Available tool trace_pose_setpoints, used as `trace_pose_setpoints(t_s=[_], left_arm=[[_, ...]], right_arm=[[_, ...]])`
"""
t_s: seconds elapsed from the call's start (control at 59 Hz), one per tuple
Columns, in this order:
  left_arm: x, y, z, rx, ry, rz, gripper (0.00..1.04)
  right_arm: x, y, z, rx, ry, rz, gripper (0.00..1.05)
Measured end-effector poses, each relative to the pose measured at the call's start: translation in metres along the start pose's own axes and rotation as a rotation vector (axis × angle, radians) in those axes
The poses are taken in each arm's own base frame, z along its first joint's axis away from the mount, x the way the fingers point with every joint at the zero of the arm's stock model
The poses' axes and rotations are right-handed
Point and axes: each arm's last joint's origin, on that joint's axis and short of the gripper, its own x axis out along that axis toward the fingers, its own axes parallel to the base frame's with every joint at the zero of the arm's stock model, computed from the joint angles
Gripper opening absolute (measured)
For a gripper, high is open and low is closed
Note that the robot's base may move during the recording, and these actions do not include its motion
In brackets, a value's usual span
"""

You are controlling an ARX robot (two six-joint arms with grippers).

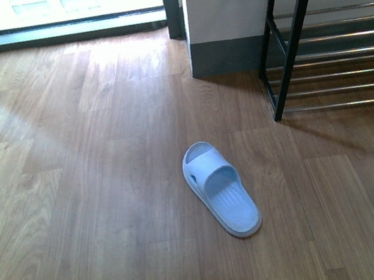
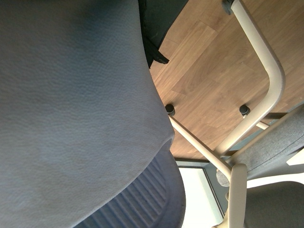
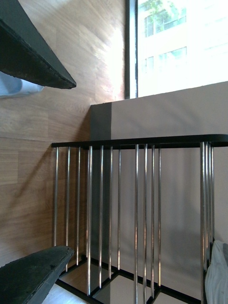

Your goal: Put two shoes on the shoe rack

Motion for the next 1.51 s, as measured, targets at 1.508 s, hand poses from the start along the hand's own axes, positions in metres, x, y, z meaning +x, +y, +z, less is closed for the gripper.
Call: trace_pose_setpoints(t_s=[1.508], left_arm=[[0.000,0.000,0.000,0.004,0.001,0.000,0.02]], right_arm=[[0.147,0.044,-0.045,-0.086,0.360,0.390,0.96]])
